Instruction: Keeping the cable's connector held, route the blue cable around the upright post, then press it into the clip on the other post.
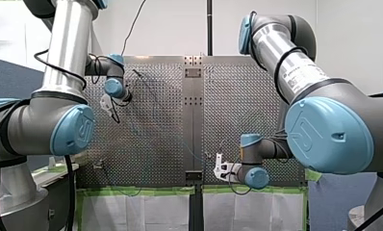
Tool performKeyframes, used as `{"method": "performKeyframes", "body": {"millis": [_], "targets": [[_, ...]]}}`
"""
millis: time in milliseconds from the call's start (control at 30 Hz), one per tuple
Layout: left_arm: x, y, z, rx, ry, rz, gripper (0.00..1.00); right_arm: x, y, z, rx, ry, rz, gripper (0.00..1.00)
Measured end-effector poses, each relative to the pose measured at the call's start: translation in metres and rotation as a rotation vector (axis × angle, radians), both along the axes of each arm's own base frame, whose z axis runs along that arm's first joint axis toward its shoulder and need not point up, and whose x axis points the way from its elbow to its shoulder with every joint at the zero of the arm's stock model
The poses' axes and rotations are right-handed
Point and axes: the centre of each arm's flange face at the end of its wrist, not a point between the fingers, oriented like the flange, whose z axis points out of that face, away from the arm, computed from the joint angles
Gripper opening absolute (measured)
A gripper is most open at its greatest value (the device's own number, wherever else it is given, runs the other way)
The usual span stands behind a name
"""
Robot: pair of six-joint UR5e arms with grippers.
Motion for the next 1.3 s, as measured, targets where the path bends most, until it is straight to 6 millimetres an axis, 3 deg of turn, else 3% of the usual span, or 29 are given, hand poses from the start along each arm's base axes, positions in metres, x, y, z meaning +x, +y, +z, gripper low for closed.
{"method": "performKeyframes", "body": {"millis": [333, 833, 1300], "targets": [[-0.001, 0.0, -0.001, -0.101, 0.005, 0.003, 1.0, 0.0, -0.001, -0.004, 0.013, 0.023, -0.01, 0.0], [-0.011, 0.013, -0.011, -0.254, 0.106, 0.044, 1.0, 0.001, 0.0, -0.004, 0.01, 0.027, -0.007, 0.0], [-0.009, 0.023, -0.011, -0.394, 0.092, 0.064, 1.0, 0.001, 0.001, -0.004, 0.009, 0.03, -0.005, 0.0]]}}
